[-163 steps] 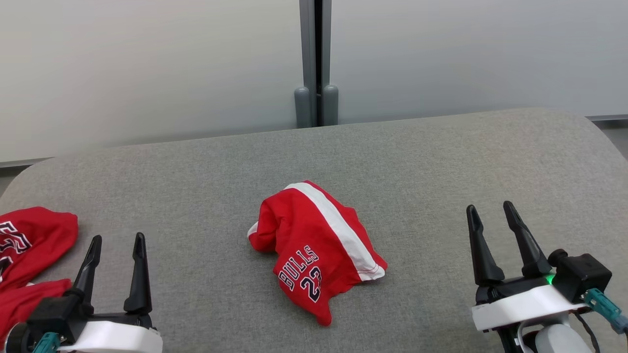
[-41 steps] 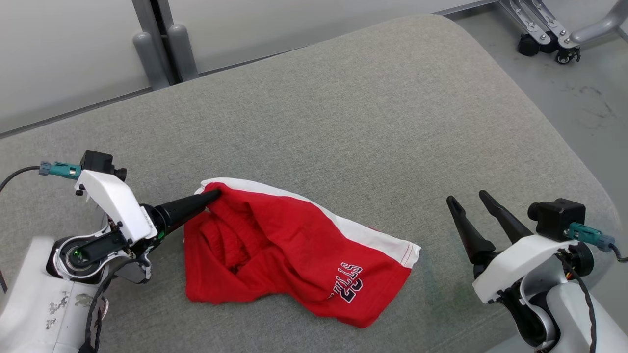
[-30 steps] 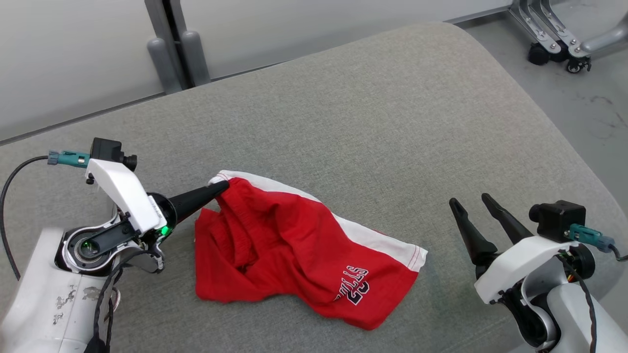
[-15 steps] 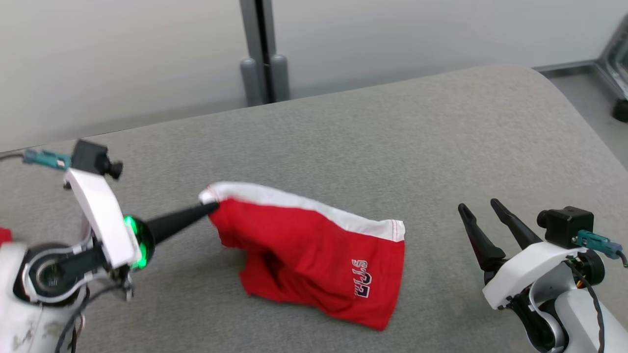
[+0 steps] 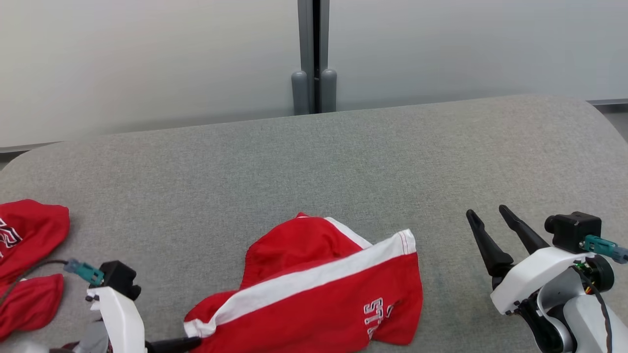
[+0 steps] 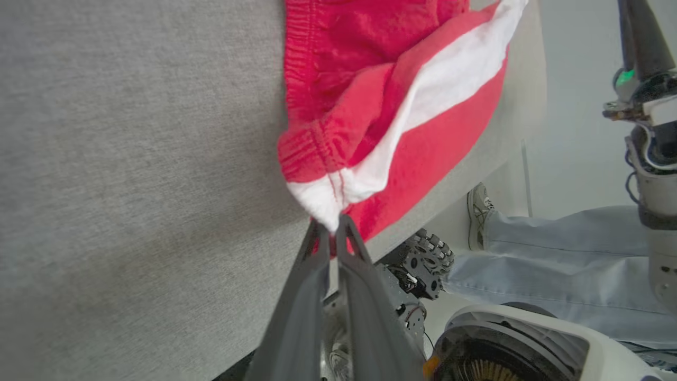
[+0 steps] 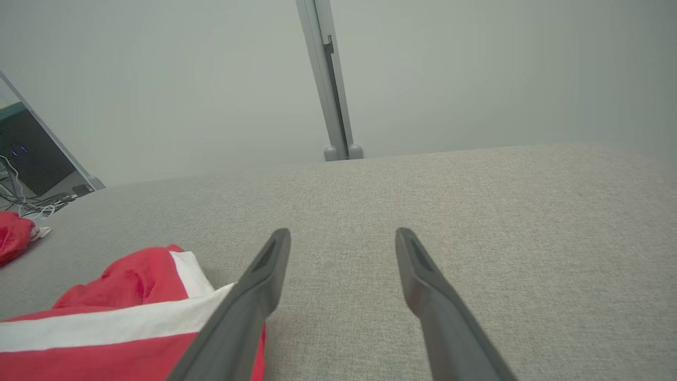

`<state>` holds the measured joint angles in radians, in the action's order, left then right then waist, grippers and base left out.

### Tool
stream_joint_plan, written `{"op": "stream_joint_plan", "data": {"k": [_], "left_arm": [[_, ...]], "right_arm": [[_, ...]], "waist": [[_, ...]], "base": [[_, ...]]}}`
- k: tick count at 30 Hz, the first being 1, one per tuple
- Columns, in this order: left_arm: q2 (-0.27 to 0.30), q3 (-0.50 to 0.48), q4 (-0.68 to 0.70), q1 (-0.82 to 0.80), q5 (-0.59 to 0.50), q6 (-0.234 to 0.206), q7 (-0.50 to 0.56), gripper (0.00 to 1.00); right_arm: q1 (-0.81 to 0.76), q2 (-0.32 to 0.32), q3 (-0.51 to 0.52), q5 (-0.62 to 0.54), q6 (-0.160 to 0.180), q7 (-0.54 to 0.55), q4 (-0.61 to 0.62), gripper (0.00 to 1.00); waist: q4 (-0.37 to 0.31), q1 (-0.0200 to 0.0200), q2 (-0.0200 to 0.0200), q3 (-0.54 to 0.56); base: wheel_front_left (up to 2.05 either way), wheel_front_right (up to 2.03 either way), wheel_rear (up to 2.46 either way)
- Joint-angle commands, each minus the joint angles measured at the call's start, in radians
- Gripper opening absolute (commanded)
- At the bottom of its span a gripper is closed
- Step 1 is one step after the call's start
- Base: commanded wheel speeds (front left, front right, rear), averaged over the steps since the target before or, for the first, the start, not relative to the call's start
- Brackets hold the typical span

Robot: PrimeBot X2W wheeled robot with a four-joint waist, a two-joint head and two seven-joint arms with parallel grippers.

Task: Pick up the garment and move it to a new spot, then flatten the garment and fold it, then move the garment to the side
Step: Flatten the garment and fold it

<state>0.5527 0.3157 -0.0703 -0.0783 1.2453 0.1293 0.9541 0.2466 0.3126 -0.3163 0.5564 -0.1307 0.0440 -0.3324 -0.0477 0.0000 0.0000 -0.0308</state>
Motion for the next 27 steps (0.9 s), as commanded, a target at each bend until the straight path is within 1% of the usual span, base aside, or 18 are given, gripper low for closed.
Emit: {"op": "stream_joint_plan", "data": {"k": [1, 3, 4, 5, 6, 8, 11, 14, 16, 18, 20, 21, 24, 27], "left_arm": [[-0.004, 0.016, -0.025, 0.005, -0.028, 0.002, -0.034, 0.0], [-0.01, 0.035, -0.058, -0.016, -0.07, 0.002, -0.099, 0.0], [-0.019, 0.045, -0.074, -0.023, -0.076, 0.002, -0.13, 0.4], [-0.029, 0.051, -0.087, -0.028, -0.072, 0.002, -0.153, 0.87], [-0.036, 0.053, -0.099, -0.035, -0.063, 0.002, -0.177, 1.0], [-0.035, 0.055, -0.106, -0.042, -0.057, 0.002, -0.196, 1.0], [-0.019, 0.062, -0.102, -0.057, -0.033, 0.002, -0.236, 1.0], [0.026, 0.054, -0.078, -0.059, -0.037, 0.002, -0.281, 1.0], [0.059, 0.037, -0.06, -0.058, -0.059, 0.002, -0.337, 1.0], [0.089, 0.0, -0.045, -0.057, -0.099, 0.002, -0.423, 1.0], [0.112, -0.039, -0.026, -0.059, -0.166, 0.001, -0.533, 1.0], [0.116, -0.06, -0.014, -0.059, -0.206, -0.009, -0.593, 1.0], [0.117, -0.091, 0.015, -0.037, -0.338, -0.048, -0.766, 1.0], [0.095, -0.094, 0.032, -0.006, -0.454, -0.084, -0.928, 1.0]], "right_arm": [[-0.007, 0.003, 0.002, -0.003, 0.0, 0.006, 0.007, 1.0], [-0.011, 0.003, 0.002, -0.003, 0.0, 0.01, 0.011, 1.0], [-0.016, 0.003, 0.002, -0.004, 0.0, 0.01, 0.013, 1.0], [-0.02, 0.002, 0.003, -0.004, 0.0, 0.013, 0.013, 1.0], [-0.025, 0.001, 0.003, -0.005, 0.0, 0.014, 0.014, 1.0], [-0.029, -0.002, 0.004, -0.006, 0.0, 0.015, 0.015, 1.0], [-0.044, -0.007, 0.008, -0.008, 0.0, 0.016, 0.021, 1.0], [-0.06, -0.012, 0.012, -0.007, 0.0, 0.004, 0.031, 1.0], [-0.059, -0.013, 0.016, -0.015, 0.0, -0.015, 0.043, 1.0], [-0.059, -0.014, 0.027, -0.024, 0.0, -0.045, 0.056, 1.0], [-0.057, -0.016, 0.035, -0.034, 0.0, -0.079, 0.071, 1.0], [-0.057, -0.017, 0.041, -0.04, 0.0, -0.097, 0.077, 1.0], [-0.065, -0.024, 0.055, -0.06, 0.0, -0.146, 0.093, 1.0], [-0.082, -0.034, 0.076, -0.082, 0.0, -0.196, 0.1, 1.0]], "waist": [[0.001, 0.0, 0.0, 0.003], [0.003, 0.0, 0.0, 0.004], [0.003, 0.0, 0.0, 0.006], [0.004, 0.0, 0.0, 0.008], [0.005, 0.0, 0.0, 0.011], [0.006, 0.0, 0.0, 0.016], [0.009, 0.0, 0.0, 0.026], [0.011, 0.0, 0.0, 0.033], [0.012, 0.0, 0.0, 0.038], [0.013, 0.0, 0.0, 0.044], [0.013, 0.0, 0.0, 0.049], [0.014, 0.0, 0.0, 0.051], [0.017, 0.0, 0.0, 0.06], [0.022, 0.0, 0.0, 0.067]], "base": [[0.0, 0.0, 0.0], [0.0, 0.0, 0.0], [0.0, 0.0, 0.0], [0.0, 0.0, 0.0], [0.0, 0.0, 0.0], [0.0, 0.0, 0.0], [0.0, 0.0, 0.0], [0.0, 0.0, 0.0], [0.0, 0.0, 0.0], [0.0, 0.0, 0.0], [0.0, 0.0, 0.0], [0.0, 0.0, 0.0], [0.0, 0.0, 0.0], [0.0, 0.0, 0.0]]}}
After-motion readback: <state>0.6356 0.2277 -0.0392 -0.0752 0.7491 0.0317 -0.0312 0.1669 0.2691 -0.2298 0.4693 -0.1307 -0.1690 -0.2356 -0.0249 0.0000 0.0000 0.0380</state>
